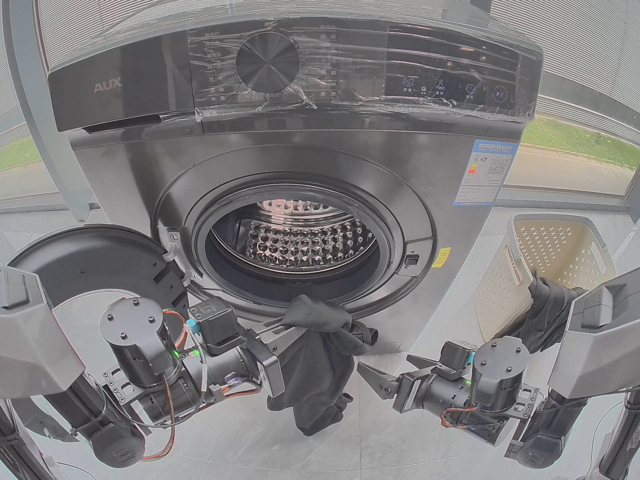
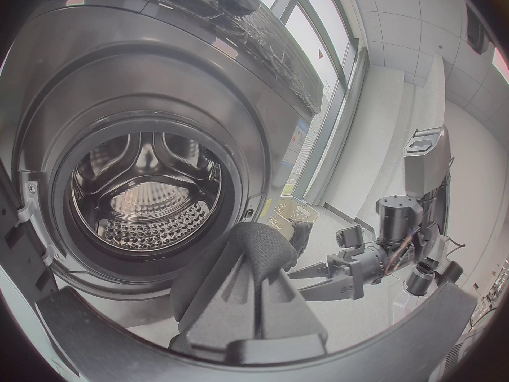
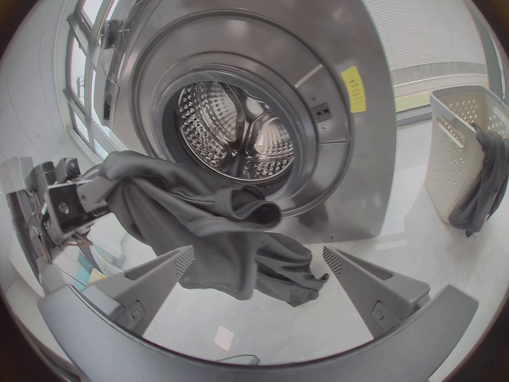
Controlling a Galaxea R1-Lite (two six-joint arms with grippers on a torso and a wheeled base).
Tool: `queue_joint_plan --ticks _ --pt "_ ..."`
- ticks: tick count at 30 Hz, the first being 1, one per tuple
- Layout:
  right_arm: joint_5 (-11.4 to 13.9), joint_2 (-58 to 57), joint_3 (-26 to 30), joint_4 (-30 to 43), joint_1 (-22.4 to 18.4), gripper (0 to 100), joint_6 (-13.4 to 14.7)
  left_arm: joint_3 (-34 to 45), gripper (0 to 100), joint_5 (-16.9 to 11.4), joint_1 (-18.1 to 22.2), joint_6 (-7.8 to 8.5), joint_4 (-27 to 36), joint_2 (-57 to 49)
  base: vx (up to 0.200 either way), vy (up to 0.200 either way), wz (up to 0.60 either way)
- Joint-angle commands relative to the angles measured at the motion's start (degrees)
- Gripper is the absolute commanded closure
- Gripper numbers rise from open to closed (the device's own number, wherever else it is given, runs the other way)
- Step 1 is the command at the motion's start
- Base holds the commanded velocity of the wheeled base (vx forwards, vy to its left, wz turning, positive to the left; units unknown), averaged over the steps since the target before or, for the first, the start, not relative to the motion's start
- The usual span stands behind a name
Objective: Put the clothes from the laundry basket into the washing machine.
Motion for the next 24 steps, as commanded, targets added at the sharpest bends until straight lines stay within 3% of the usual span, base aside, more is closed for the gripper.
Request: queue_joint_plan --ticks 1,10,24 --pt "-0.1 -0.2 -2.6 -0.1 2.9 0 1.6 0.1 100 0.0 1.0 -0.04 0.0 0.8 0.000 0.000 0.00" --pt "-0.6 0.4 -9.9 0.3 3.9 0 1.9 0.1 100 0.0 1.4 -0.04 0.0 1.5 0.000 0.000 0.00" --pt "-0.8 4.1 -11.7 -0.1 3.9 0 1.9 -0.4 100 0.0 0.8 0.05 0.0 1.6 0.000 0.000 0.00"
